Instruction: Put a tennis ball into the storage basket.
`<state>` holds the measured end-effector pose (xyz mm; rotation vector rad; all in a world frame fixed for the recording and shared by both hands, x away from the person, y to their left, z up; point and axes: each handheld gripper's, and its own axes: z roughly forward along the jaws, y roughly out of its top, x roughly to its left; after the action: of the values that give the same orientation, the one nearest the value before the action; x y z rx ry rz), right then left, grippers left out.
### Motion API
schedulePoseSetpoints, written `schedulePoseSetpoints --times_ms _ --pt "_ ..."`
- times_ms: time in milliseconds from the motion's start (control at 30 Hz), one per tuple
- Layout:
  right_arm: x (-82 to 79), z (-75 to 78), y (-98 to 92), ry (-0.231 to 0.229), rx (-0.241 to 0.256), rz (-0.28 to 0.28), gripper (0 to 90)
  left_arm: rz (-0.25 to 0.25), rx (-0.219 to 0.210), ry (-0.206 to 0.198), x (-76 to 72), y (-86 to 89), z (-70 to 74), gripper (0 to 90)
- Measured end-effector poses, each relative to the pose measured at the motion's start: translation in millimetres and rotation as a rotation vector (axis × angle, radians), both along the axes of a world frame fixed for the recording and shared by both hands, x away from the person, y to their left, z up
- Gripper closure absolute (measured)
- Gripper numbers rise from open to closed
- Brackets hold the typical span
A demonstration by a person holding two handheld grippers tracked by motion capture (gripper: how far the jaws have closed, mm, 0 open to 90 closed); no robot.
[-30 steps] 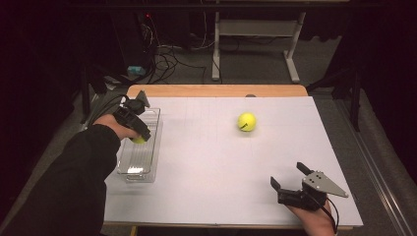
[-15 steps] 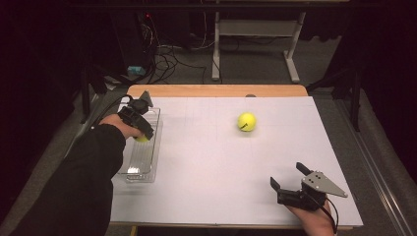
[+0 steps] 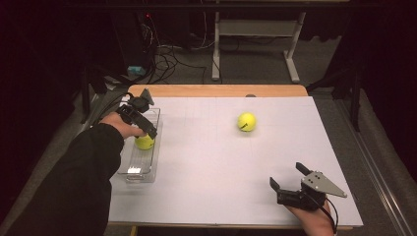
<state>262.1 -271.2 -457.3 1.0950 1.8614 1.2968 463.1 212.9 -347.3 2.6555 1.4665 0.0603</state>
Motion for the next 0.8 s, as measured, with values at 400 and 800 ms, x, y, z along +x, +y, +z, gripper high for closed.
schedulePoseSetpoints --times_ms 400,800 --pt "0.0 0.2 -0.6 0.0 0.0 -0.003 0.0 -0.11 -0.016 -0.006 -25.9 -37.6 0.3 0.7" --pt "0.1 -0.6 0.7 0.002 -0.003 0.0 0.0 -0.198 -0.018 -0.015 -50.6 -71.0 -9.6 0.7"
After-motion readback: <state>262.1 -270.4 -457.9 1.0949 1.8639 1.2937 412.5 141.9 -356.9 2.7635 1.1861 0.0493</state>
